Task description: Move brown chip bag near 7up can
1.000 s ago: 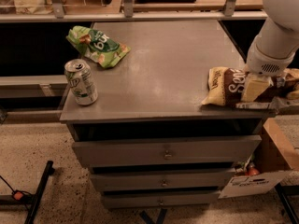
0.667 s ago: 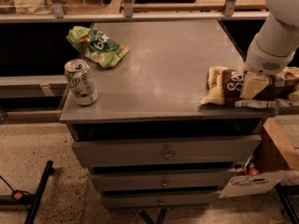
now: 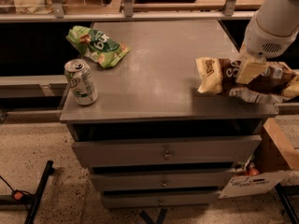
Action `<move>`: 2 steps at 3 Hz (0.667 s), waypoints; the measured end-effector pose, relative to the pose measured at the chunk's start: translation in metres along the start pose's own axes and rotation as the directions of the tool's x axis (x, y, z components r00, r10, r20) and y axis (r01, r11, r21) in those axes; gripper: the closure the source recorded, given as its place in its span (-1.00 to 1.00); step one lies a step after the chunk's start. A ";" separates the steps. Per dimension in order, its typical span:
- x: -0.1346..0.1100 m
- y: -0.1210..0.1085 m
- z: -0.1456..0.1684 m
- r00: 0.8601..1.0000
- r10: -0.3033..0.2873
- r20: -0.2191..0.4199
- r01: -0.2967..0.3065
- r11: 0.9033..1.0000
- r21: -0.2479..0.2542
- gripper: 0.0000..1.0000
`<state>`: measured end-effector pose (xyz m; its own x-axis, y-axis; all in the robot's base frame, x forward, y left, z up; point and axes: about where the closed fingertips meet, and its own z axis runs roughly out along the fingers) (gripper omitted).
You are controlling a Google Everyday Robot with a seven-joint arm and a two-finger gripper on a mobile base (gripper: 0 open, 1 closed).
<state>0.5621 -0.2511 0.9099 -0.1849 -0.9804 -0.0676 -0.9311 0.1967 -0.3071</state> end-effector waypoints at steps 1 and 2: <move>-0.033 -0.003 -0.025 0.997 -0.078 0.017 0.077 0.996 0.034 1.00; -0.070 -0.004 -0.036 0.988 -0.155 0.027 0.154 0.987 0.050 1.00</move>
Offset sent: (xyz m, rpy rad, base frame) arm 0.0113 0.1128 0.0542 -0.0484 -0.0683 0.2472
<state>0.5674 -0.1831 0.9495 -0.0296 -0.9986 -0.0444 -0.9315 0.0437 -0.3611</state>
